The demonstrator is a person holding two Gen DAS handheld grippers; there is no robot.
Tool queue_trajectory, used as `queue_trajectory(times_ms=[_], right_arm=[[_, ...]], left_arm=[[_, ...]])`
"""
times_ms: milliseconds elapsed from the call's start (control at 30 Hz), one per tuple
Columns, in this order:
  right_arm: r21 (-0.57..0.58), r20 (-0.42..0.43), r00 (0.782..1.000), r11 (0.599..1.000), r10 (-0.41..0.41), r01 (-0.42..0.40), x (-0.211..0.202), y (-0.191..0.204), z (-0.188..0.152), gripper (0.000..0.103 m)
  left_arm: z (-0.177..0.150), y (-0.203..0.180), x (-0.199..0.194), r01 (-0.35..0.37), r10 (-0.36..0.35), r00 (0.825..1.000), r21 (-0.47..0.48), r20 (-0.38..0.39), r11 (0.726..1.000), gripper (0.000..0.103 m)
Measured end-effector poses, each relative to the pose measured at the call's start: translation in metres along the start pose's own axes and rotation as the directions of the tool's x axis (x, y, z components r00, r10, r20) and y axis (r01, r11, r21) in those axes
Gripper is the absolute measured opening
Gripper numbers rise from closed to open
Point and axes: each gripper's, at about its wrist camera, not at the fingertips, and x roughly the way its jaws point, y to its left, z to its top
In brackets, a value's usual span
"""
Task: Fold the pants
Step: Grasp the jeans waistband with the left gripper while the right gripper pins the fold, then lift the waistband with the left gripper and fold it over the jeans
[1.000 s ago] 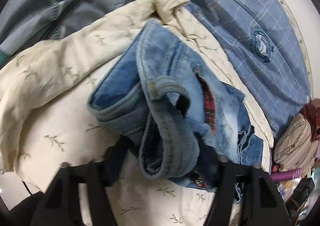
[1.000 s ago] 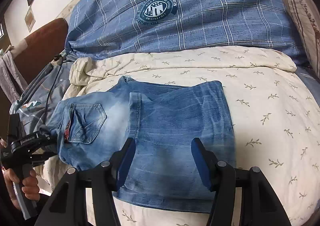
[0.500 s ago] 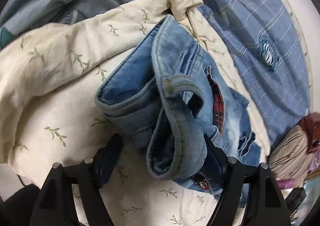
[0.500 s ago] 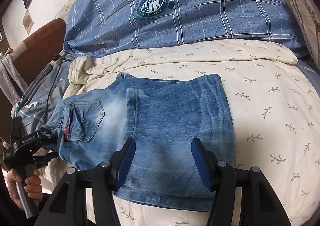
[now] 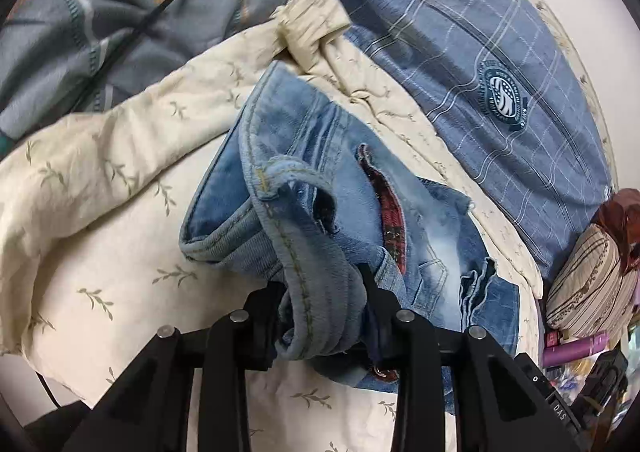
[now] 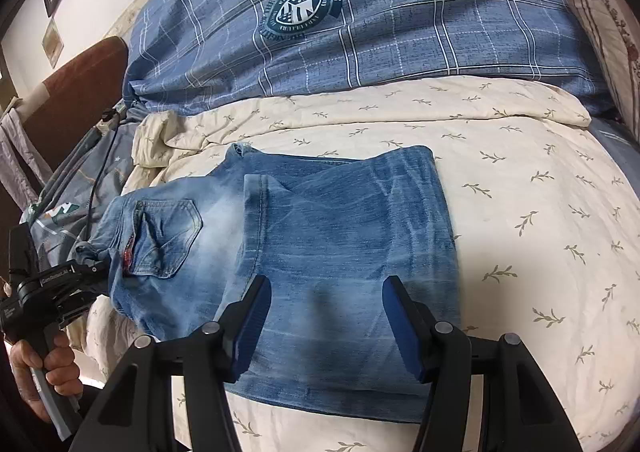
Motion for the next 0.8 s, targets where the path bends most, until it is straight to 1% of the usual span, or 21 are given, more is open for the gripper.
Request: queue_trajectory(times_ms=[133, 300, 367, 433, 500, 600, 667, 800], right_arm=[[-0.001, 0.0, 1.0, 1.0, -0.003, 0.003, 0.0, 0.001, -0.001, 0.062], [-0.001, -0.004, 1.0, 1.0, -0.004, 0.004, 0.001, 0.0, -0.001, 0.062], [0.0, -0.005, 1.0, 1.0, -0.002, 0.002, 0.002, -0.001, -0.001, 0.062], [0.007, -0.008, 1.0, 1.0, 0.002, -0.002, 0.002, -0.002, -0.001, 0.062], [0.02, -0.015, 1.0, 1.0, 0.003, -0.003, 0.004, -0.005, -0.001, 0.062], [0.04, -0.024, 1.0, 0.999, 0.005, -0.004, 0.004, -0.01, -0.001, 0.062], [0.059, -0.013, 1.0, 0.998, 0.002, -0.002, 0.001, -0.014, 0.001, 0.062], [0.125, 0.028, 1.0, 0.992, 0.003, -0.007, -0.009, -0.033, 0.005, 0.062]], left_arm=[[-0.003, 0.004, 0.001, 0.015, -0.015, 1.0, -0.005, 0.011, 1.0, 0.034], [-0.004, -0.005, -0.005, -0.005, 0.004, 0.999, 0.04, 0.035, 0.999, 0.029], [-0.004, -0.011, -0.01, -0.01, 0.007, 0.999, 0.07, 0.052, 0.997, 0.028], [-0.004, -0.022, -0.016, -0.03, 0.022, 0.997, 0.122, 0.068, 0.992, 0.026], [-0.005, -0.036, -0.023, -0.037, 0.02, 0.996, 0.181, 0.09, 0.983, 0.026], [-0.008, -0.06, -0.035, -0.038, 0.002, 0.992, 0.279, 0.126, 0.96, 0.026], [-0.012, -0.078, -0.043, -0.032, -0.018, 0.99, 0.344, 0.14, 0.939, 0.025], [-0.025, -0.118, -0.054, -0.029, -0.049, 0.987, 0.467, 0.154, 0.884, 0.025]])
